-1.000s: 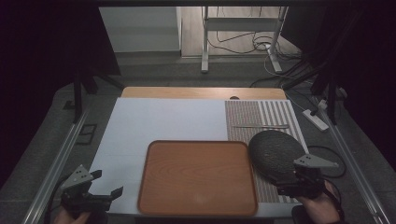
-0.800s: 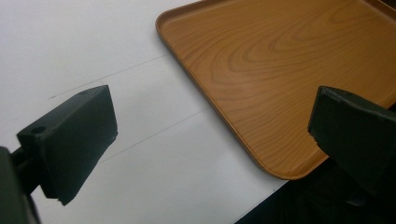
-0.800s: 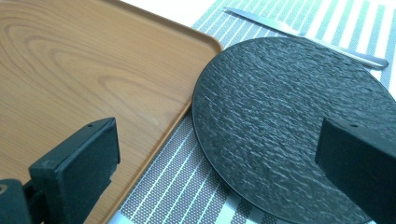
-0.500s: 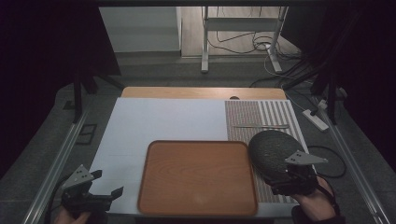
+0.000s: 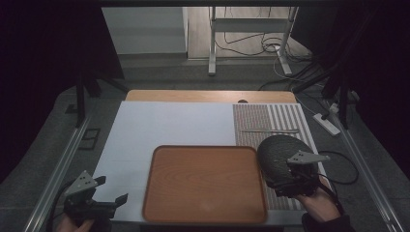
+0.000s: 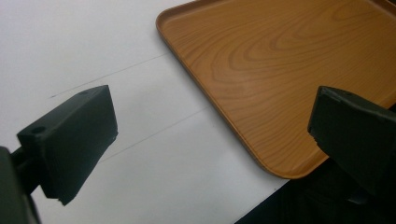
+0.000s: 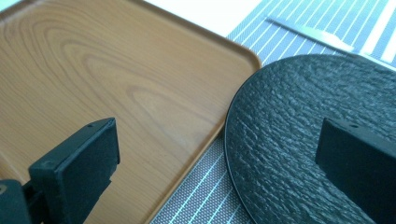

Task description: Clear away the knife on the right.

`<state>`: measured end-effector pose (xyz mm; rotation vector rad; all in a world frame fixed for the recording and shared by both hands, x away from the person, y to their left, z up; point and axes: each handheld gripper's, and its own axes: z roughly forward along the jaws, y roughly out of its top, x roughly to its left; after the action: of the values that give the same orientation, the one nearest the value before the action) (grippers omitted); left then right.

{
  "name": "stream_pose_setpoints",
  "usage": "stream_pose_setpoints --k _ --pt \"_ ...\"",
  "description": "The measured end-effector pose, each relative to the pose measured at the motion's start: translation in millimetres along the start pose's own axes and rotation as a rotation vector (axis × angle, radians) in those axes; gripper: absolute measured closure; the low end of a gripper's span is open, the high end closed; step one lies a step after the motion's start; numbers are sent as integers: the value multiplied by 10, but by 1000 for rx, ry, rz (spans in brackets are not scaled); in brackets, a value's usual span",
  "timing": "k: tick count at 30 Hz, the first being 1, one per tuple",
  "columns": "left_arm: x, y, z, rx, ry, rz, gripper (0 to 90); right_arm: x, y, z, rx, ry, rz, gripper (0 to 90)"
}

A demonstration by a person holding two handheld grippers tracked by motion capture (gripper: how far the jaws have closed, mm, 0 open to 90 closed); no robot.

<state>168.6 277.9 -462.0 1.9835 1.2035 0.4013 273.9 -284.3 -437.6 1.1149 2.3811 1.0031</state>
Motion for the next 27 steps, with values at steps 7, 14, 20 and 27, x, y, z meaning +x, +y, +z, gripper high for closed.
stream_pose_setpoints --k 7,14,20,27 --pt "-5 0 2 2 2 2 16 -57 59 113 24 -3 13 3" --pt "-7 1 4 3 5 2 17 -112 186 300 54 -5 3 3" --pt "-6 1 4 4 6 2 17 -153 270 389 67 -20 -11 0" --pt "-7 3 5 7 7 3 17 -250 365 519 88 -31 -3 0"
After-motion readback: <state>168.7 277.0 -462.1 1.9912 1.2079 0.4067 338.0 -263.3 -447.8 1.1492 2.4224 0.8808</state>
